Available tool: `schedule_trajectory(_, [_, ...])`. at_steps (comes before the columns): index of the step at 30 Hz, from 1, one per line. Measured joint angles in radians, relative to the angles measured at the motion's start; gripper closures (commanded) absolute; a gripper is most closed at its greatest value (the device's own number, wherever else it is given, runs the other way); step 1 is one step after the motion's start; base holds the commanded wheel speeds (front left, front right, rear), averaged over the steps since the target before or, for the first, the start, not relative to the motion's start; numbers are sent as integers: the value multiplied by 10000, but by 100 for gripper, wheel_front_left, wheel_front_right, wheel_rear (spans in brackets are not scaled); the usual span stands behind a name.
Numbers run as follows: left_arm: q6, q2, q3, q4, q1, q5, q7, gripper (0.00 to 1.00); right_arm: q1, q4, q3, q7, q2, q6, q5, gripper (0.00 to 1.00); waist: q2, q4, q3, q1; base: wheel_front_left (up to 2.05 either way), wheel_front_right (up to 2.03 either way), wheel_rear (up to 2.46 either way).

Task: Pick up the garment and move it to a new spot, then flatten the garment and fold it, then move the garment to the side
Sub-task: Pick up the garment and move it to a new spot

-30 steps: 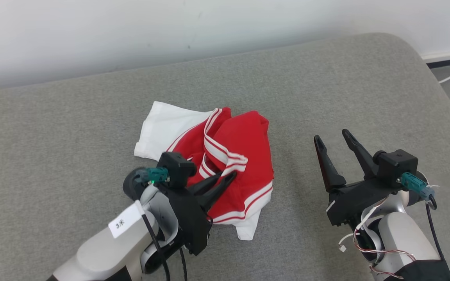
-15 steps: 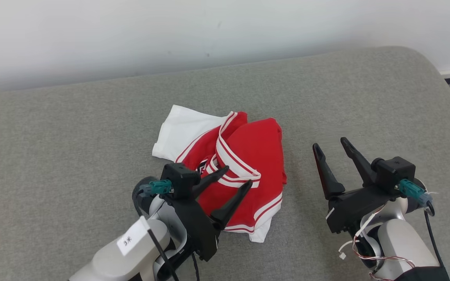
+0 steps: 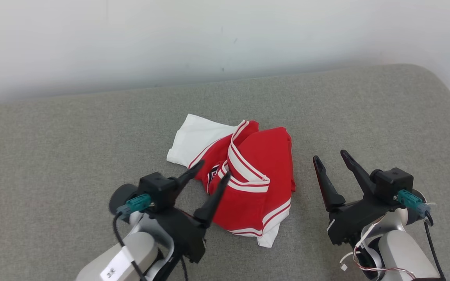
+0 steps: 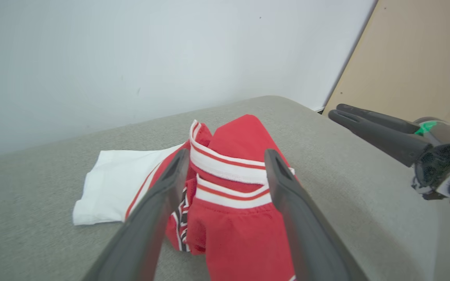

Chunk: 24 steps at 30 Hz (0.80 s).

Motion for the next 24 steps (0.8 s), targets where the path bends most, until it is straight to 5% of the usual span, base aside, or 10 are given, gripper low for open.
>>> schedule_trajectory(12, [1446, 997, 2372, -1638, 1954, 1538, -21, 0, 483, -146, -163, 174, -2, 0, -84, 0, 0, 372, -511, -1, 0, 0, 0])
schedule_trajectory(24, [2065, 1488, 3576, -2334, 3495, 2270, -21, 0, 848, -182, -650, 174, 2, 0, -121, 0, 0, 835, -860, -1, 0, 0, 0])
